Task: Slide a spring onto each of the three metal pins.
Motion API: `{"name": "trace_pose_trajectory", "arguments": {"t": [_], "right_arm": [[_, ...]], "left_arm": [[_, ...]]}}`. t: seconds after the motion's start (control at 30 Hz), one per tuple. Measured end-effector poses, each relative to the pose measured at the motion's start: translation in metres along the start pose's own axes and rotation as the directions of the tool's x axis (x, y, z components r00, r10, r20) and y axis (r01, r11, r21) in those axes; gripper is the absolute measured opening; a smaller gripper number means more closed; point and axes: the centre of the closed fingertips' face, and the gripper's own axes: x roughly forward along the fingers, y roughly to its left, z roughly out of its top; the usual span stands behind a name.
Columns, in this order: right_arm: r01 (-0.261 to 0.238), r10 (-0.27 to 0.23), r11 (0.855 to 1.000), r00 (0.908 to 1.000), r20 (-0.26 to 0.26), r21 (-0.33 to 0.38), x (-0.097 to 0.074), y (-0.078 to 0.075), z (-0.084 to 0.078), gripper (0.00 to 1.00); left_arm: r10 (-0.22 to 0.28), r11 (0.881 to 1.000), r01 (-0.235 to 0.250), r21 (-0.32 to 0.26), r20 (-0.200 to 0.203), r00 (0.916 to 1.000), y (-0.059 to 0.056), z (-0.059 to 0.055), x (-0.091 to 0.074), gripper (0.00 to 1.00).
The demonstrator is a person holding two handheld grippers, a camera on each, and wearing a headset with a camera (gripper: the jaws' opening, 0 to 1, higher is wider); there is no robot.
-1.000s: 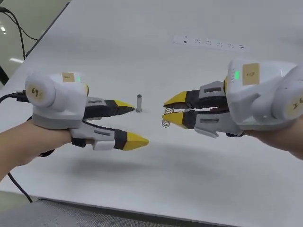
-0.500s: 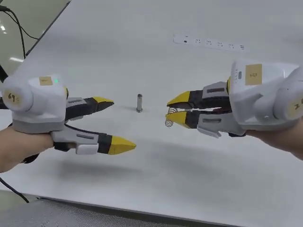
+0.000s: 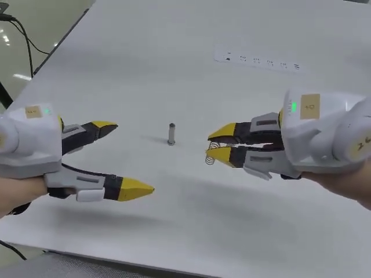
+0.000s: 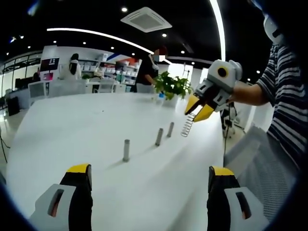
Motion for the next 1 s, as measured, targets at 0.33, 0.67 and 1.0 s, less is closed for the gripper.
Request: {"name": "trace_pose_trajectory", "arguments": {"t": [0.33, 0.67, 1.0], "right_arm": [[0.0, 0.001, 1.0, 1.0, -0.007, 0.02, 0.012, -0.011, -0.002, 0.07], [-0.041, 0.042, 0.999, 0.9988, -0.026, 0.033, 0.033, -0.023, 0.002, 0.07], [-0.04, 0.04, 0.999, 0.9988, -0.029, 0.02, 0.05, -0.041, 0.015, 0.07]], "left_arm": [[0.005, 1.0, -0.005, 0.0, -0.011, 0.9999, -0.001, -0.007, -0.005, 0.98], [0.008, 1.0, -0.008, -0.004, -0.003, 1.0, 0.001, -0.006, -0.009, 0.98], [0.008, 1.0, -0.008, -0.006, 0.009, 0.9999, 0.004, -0.004, -0.011, 0.98]]}}
